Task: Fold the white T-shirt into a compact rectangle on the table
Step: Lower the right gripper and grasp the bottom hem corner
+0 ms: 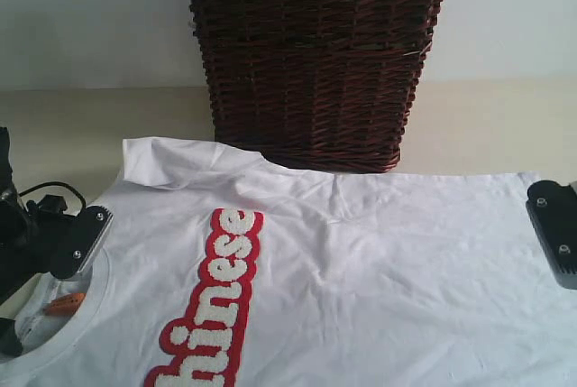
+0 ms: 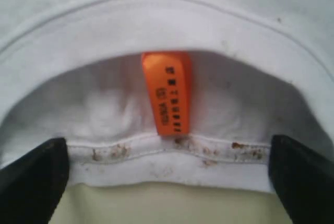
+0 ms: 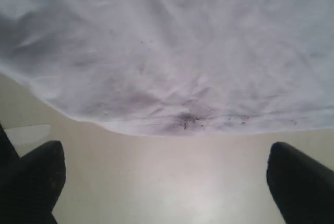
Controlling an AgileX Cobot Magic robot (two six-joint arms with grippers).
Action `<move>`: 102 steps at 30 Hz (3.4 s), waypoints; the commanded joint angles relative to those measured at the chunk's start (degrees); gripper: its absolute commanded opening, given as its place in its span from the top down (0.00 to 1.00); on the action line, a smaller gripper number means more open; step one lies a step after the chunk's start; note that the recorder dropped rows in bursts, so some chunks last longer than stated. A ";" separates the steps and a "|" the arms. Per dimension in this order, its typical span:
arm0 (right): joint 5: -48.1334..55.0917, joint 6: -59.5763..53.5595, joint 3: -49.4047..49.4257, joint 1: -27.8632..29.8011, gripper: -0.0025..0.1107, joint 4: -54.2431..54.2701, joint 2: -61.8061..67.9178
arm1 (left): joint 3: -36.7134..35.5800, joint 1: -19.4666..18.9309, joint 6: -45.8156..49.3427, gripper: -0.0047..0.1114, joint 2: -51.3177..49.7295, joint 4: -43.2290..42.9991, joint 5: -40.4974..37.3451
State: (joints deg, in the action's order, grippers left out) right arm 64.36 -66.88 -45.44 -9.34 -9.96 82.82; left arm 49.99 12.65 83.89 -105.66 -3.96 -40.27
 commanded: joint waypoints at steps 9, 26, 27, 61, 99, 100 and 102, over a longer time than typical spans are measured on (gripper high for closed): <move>-12.92 -2.16 -0.80 12.47 0.05 2.08 15.44 | -0.67 -0.10 -0.14 0.05 -1.67 -1.10 -0.77; -20.77 -11.04 -4.93 14.05 0.05 1.36 20.14 | -0.67 -0.10 -0.14 0.05 -1.67 -1.10 -0.54; -20.77 -12.00 -4.93 14.05 0.05 2.58 20.31 | -0.67 -0.10 -0.14 0.05 -1.67 -1.10 -0.54; -19.25 -10.89 -4.66 14.05 0.05 -1.31 23.28 | -0.67 -0.10 -0.14 0.05 -1.67 -1.10 -0.54; -19.04 -10.87 -4.66 14.05 0.05 5.15 23.28 | -0.67 -0.10 -0.14 0.05 -1.67 -1.10 -0.54; -18.92 -10.87 -4.66 14.05 0.05 5.15 23.28 | -0.67 -0.10 -0.14 0.05 -1.67 -1.10 -0.54; -18.92 -10.87 -4.66 14.05 0.05 5.15 23.28 | -0.67 -0.10 -0.14 0.05 -1.67 -1.10 -0.54</move>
State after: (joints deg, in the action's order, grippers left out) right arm 45.16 -77.19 -50.21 4.93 -6.35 105.31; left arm 49.99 12.65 83.89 -105.66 -4.01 -40.27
